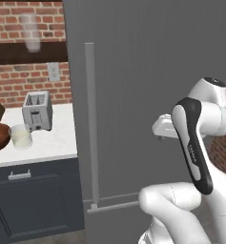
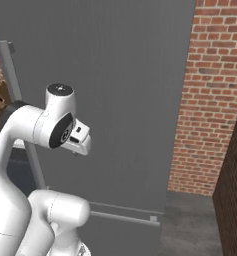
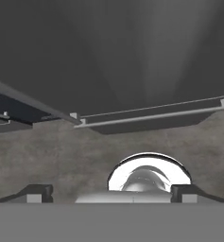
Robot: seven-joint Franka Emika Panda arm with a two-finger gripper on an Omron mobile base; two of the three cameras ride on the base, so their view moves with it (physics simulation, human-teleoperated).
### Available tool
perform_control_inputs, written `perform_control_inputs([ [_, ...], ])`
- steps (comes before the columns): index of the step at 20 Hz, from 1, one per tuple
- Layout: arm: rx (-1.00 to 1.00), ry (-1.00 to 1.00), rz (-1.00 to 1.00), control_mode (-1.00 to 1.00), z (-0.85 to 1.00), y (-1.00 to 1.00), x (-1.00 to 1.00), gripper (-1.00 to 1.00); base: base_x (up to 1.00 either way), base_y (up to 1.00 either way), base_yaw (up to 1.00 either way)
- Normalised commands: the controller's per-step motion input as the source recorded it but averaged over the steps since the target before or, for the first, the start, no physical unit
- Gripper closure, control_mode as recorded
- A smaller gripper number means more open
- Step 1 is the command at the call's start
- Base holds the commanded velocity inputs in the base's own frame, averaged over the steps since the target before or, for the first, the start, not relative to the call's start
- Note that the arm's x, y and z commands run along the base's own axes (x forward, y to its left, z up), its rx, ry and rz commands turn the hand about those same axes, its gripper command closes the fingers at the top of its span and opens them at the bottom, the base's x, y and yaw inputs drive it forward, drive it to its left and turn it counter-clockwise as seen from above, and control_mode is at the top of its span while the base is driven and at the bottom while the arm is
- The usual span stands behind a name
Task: Grab a lemon wedge from the fridge and one ice cube from the ice bowl, and put them in the glass of lemonade.
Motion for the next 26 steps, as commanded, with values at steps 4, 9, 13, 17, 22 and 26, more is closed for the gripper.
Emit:
perform_control_inputs([
  [4, 0.00, 0.00, 0.00, 1.00, 0.00, 0.00, 0.00, -1.00, 0.00, 0.82, -0.06],
  [9, 0.00, 0.00, 0.00, 1.00, 0.00, 0.00, 0.00, -1.00, 0.00, 0.93, -0.13],
  [13, 0.00, 0.00, 0.00, 1.00, 0.00, 0.00, 0.00, -1.00, -0.11, 0.54, -0.29],
  [17, 0.00, 0.00, 0.00, 1.00, 0.00, 0.00, 0.00, -1.00, -0.15, 0.52, -0.32],
  [22, 0.00, 0.00, 0.00, 1.00, 0.00, 0.00, 0.00, -1.00, -0.09, 0.77, -0.28],
  [26, 0.00, 0.00, 0.00, 1.00, 0.00, 0.00, 0.00, -1.00, 0.00, 1.00, -0.09],
])
